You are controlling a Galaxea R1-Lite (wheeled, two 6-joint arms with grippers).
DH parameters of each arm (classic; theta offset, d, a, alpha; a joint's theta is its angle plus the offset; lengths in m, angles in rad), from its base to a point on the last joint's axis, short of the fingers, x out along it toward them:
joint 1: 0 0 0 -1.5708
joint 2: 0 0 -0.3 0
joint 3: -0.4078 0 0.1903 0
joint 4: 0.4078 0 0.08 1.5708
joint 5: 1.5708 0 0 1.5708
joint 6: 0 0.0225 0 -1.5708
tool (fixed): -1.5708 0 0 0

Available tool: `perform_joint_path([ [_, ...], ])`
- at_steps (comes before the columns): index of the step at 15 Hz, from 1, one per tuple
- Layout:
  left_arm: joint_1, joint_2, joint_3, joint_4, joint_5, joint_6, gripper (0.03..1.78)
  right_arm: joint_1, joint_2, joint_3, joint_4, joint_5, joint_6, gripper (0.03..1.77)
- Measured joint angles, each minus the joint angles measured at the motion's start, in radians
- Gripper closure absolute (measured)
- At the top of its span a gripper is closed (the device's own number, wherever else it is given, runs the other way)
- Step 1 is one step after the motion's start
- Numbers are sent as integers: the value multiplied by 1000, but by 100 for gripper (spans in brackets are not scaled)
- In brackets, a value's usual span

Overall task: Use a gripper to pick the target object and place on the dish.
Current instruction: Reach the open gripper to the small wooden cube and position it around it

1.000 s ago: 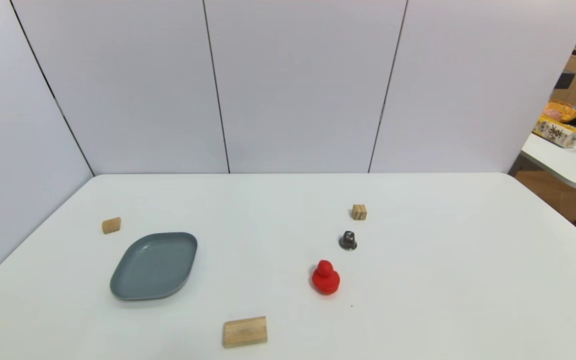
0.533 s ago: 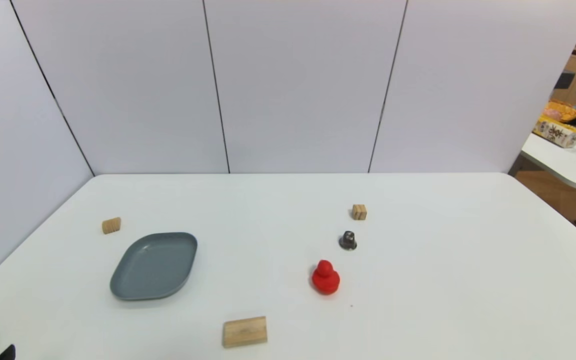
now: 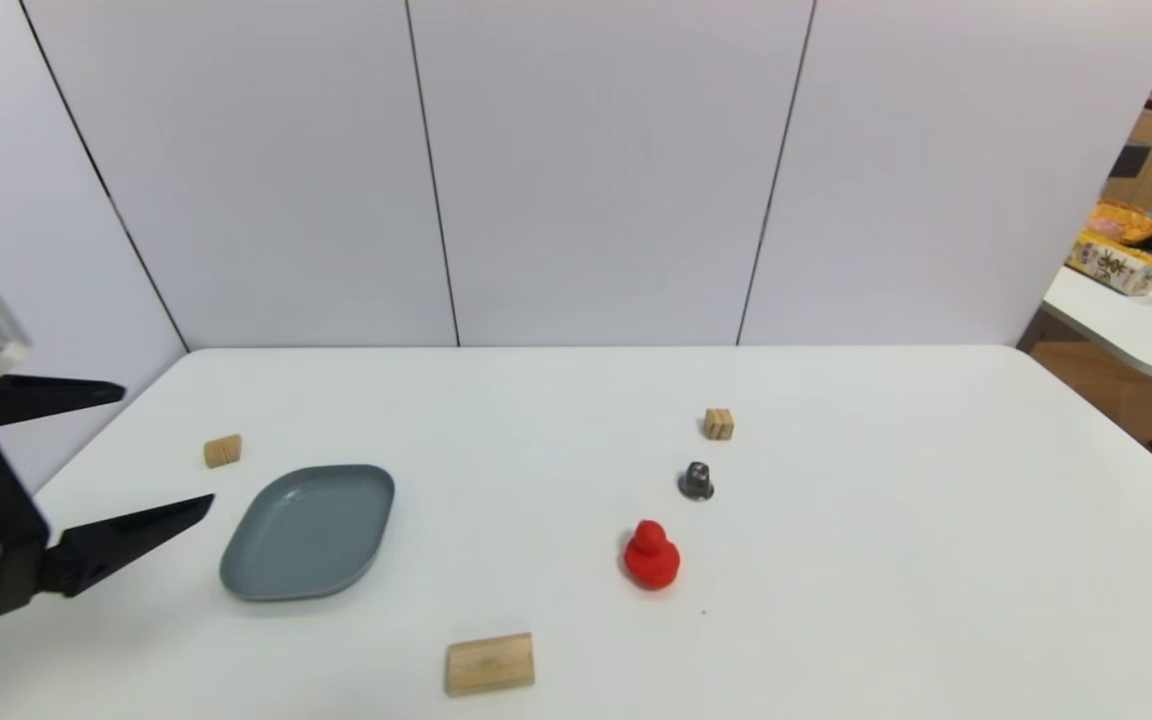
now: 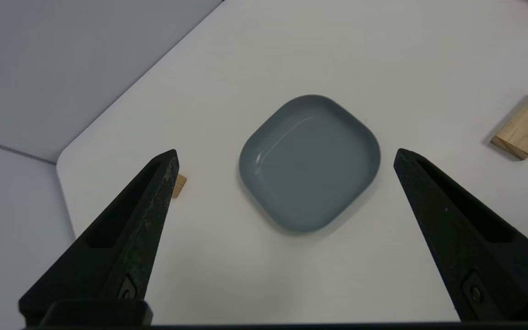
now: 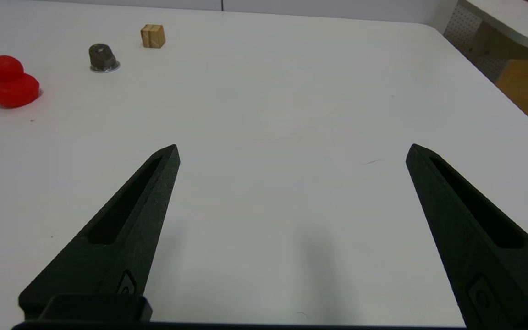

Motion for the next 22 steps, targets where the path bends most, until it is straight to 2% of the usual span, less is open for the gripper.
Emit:
perform_joint_path([
  [2,-41,149,-77,-2,-39,34,12,0,0,0,0,0,0,9],
  [5,-150,370,-215,-26,-58,40,12,0,0,0,0,0,0,9],
  [12,-410,751,-559,-36,-44,-99,12,0,0,0,0,0,0,9],
  [17,-551,935,-817,-37,98,-263,12,0,0,0,1,0,0,9],
  [22,-690,1089,-1028,-36,319,-498,12,0,0,0,0,0,0,9],
])
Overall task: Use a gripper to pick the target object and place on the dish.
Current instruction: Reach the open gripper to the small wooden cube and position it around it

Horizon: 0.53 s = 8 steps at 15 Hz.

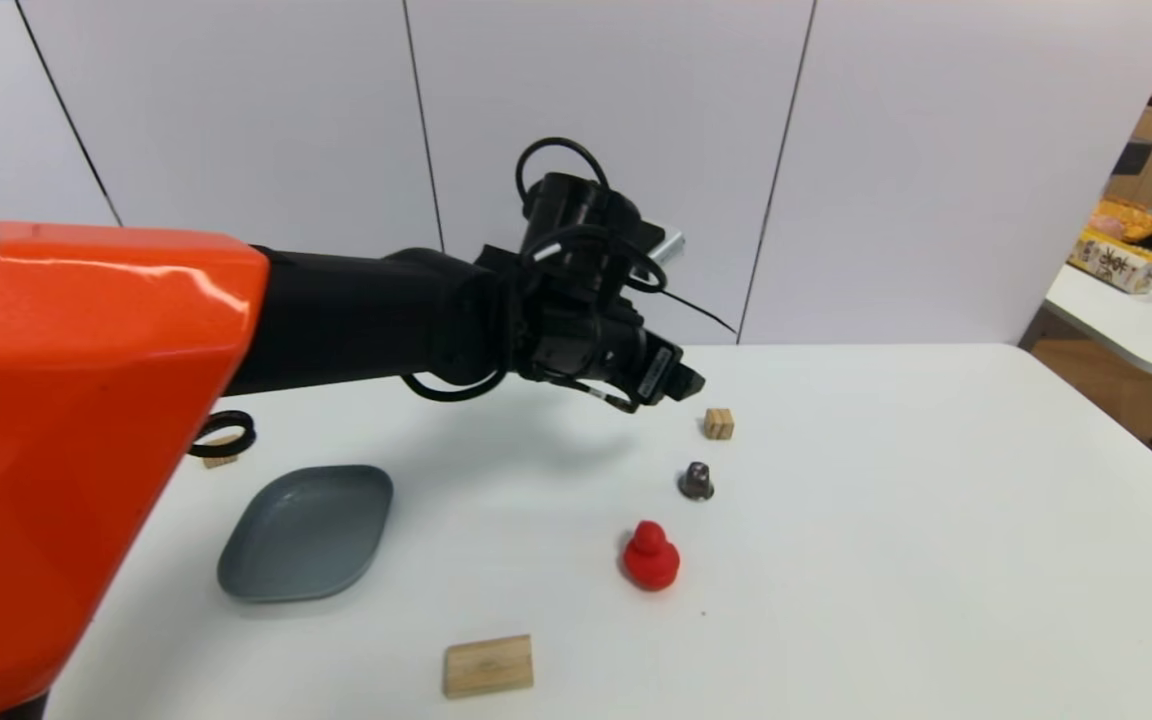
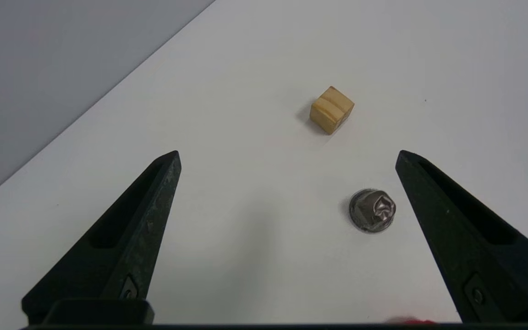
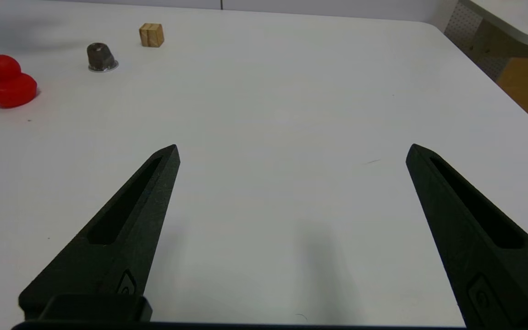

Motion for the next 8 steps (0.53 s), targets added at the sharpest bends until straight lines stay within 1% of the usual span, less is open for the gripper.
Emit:
perform_joint_path([
  [1,-17,26,-27,0,26,-28,12,0,0,0,0,0,0,9],
  [2,-32,51,-54,0,36,-46,12,0,0,0,0,0,0,9],
  [5,-67,111,-107,0,40,-65,12,0,0,0,-1,0,0,9],
  [8,-87,139,-118,-1,40,-66,12,0,0,0,0,0,0,9],
])
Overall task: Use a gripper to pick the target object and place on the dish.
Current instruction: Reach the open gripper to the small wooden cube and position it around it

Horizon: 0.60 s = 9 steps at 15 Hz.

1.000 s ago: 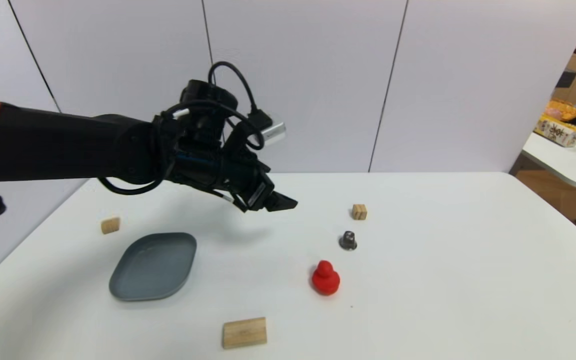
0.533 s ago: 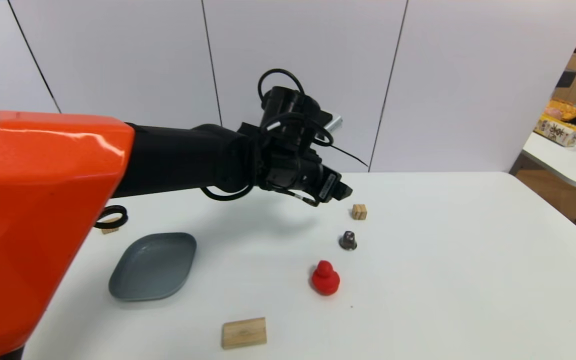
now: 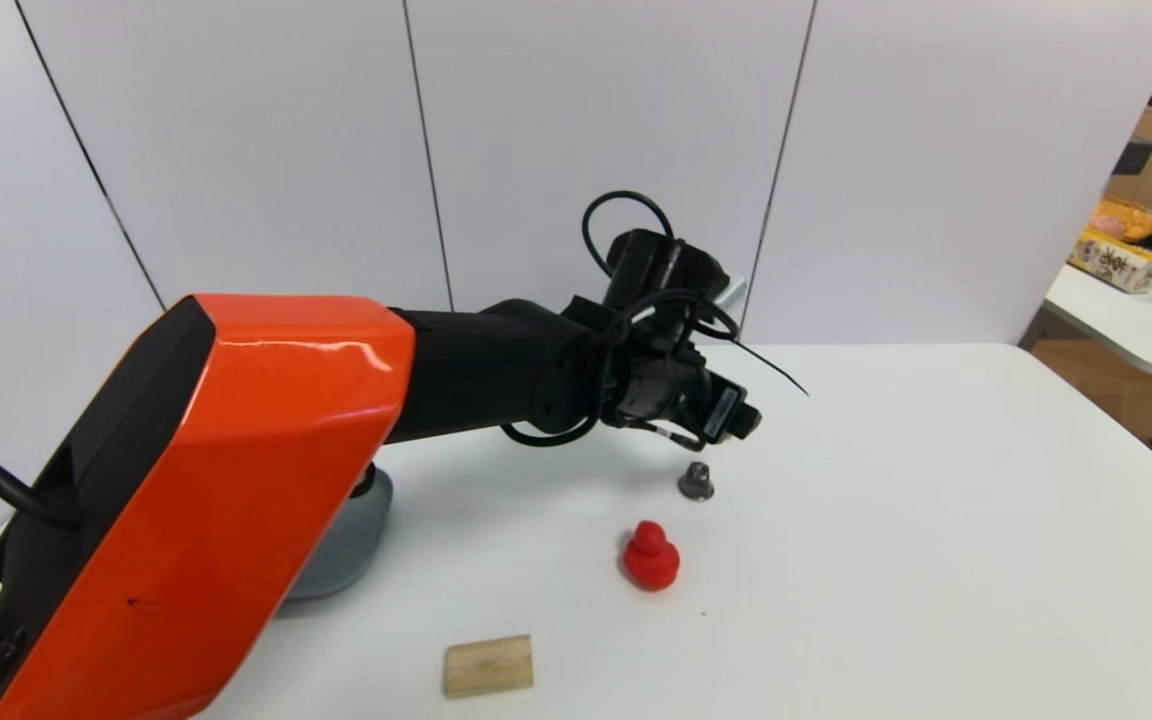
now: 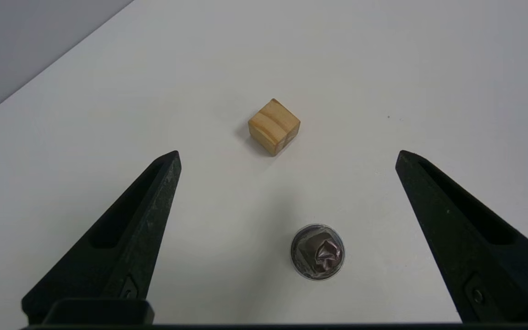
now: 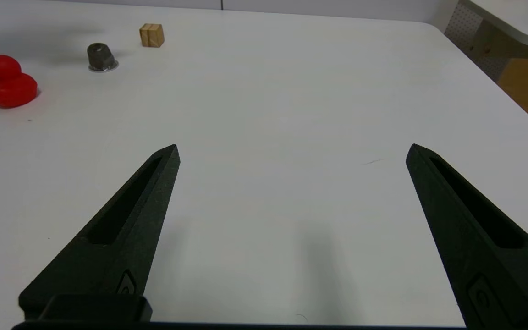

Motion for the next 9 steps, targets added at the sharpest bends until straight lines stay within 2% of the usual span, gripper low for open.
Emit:
perform_joint_path([
  [5,-6,39,-3,-89,-14,33,12,0,0,0,0,0,0,9],
  [7,-6,60,-3,-125,-70,51,12,0,0,0,0,0,0,9],
  [9,-1,82,-3,-140,-171,51,12,0,0,0,0,0,0,9],
])
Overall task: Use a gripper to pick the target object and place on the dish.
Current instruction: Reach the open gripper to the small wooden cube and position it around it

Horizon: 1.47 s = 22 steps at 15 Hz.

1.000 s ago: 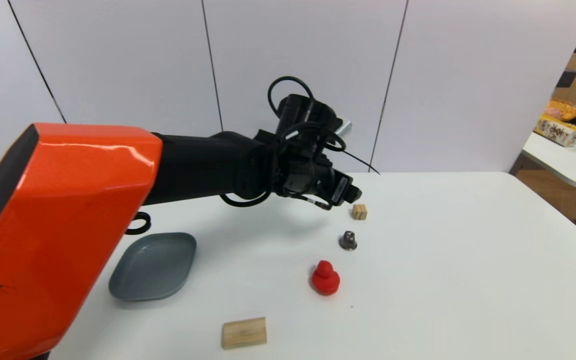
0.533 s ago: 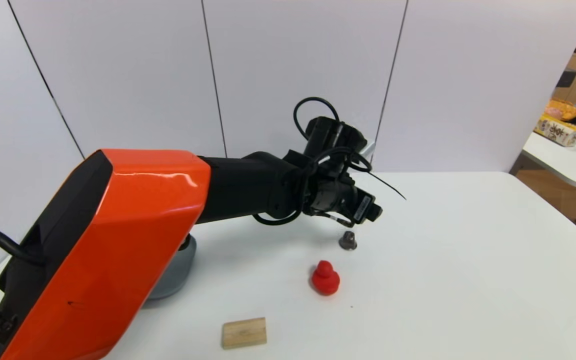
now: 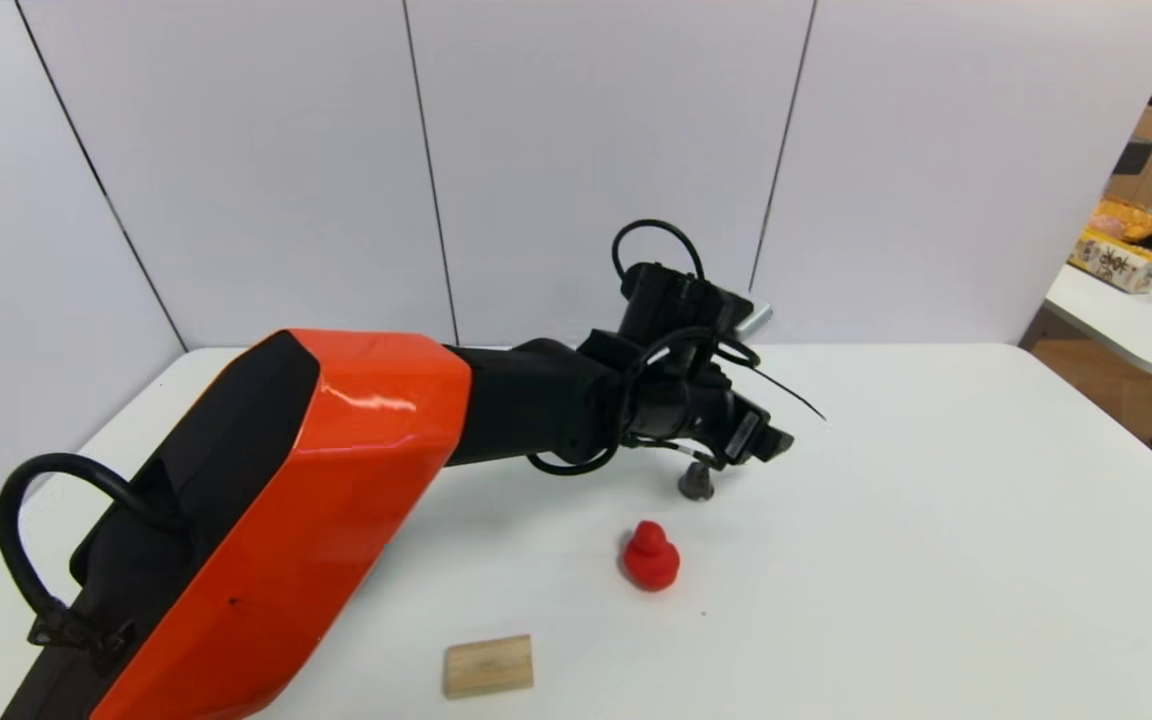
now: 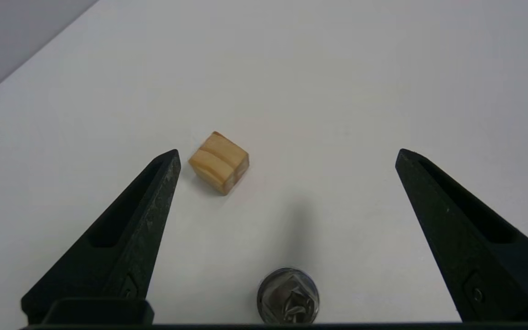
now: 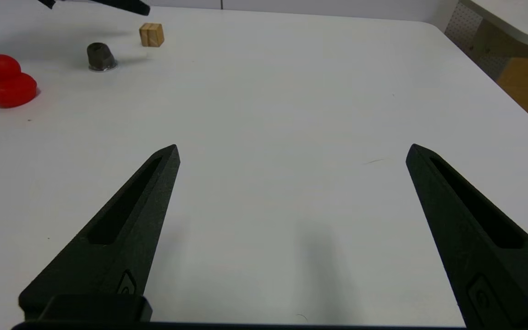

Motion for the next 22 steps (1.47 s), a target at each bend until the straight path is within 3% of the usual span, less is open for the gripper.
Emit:
perform_joint_path([
  [1,4,11,0,-11,-42,0,12,0,0,0,0,0,0,9],
  [3,12,32,0,-31,-64,-3,12,0,0,0,0,0,0,9],
  [12,59,91,-1,-166,-65,-3,12,0,0,0,0,0,0,9],
  [22,72,136,-10,-196,-64,-13,12,0,0,0,0,0,0,9],
])
